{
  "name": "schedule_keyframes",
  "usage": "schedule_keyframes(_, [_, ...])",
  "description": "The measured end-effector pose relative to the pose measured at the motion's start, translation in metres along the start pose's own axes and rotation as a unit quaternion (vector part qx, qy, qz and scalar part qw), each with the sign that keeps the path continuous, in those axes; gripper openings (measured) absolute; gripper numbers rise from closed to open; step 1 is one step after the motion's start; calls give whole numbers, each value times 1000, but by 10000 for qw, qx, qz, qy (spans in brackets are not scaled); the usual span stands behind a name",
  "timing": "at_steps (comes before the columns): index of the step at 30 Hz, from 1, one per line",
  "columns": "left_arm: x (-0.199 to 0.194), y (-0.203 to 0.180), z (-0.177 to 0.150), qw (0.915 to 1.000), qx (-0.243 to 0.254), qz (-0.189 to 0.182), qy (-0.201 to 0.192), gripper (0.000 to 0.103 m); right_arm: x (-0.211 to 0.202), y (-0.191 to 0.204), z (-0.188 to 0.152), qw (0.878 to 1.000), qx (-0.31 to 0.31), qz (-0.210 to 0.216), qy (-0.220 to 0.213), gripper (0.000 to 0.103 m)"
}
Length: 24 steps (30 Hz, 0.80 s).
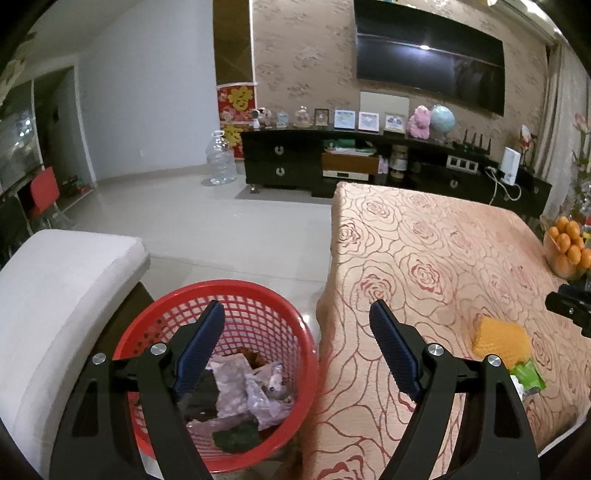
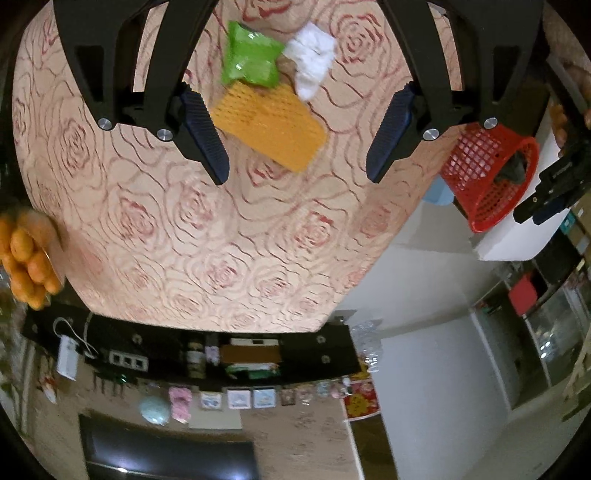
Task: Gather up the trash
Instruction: 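Move both tools back over the remaining trash on the bedspread, then close the left tool on the white tissue and lift it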
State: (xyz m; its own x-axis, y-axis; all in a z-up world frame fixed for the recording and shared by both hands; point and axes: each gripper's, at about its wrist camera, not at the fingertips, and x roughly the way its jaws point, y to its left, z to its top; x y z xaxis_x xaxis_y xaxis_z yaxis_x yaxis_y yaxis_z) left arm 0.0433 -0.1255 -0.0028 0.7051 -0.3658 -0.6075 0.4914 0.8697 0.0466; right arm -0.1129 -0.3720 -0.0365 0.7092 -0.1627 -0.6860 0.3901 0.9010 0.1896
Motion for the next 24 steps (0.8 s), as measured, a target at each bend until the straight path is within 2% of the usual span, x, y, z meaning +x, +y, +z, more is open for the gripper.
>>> schedule_keyframes(6, [7,-24,-4,9995,184,-214,121,78,-5,-33,-13,9989,425,-195,89,76])
schedule_keyframes(12, [11,-65,-12,9962,573,-616,232,78,-9,-50,-17,9979,574,-282,86,76])
schedule_keyframes(17, [15,-107,-28,9887,1013,-1037,387,78,-13,-58,-18,9972,656,-352,54,76])
schedule_keyframes(24, [19,-163,-57,9717,1554,-1640,684,78,-16,-71,-20,9958,793,-451,47,76])
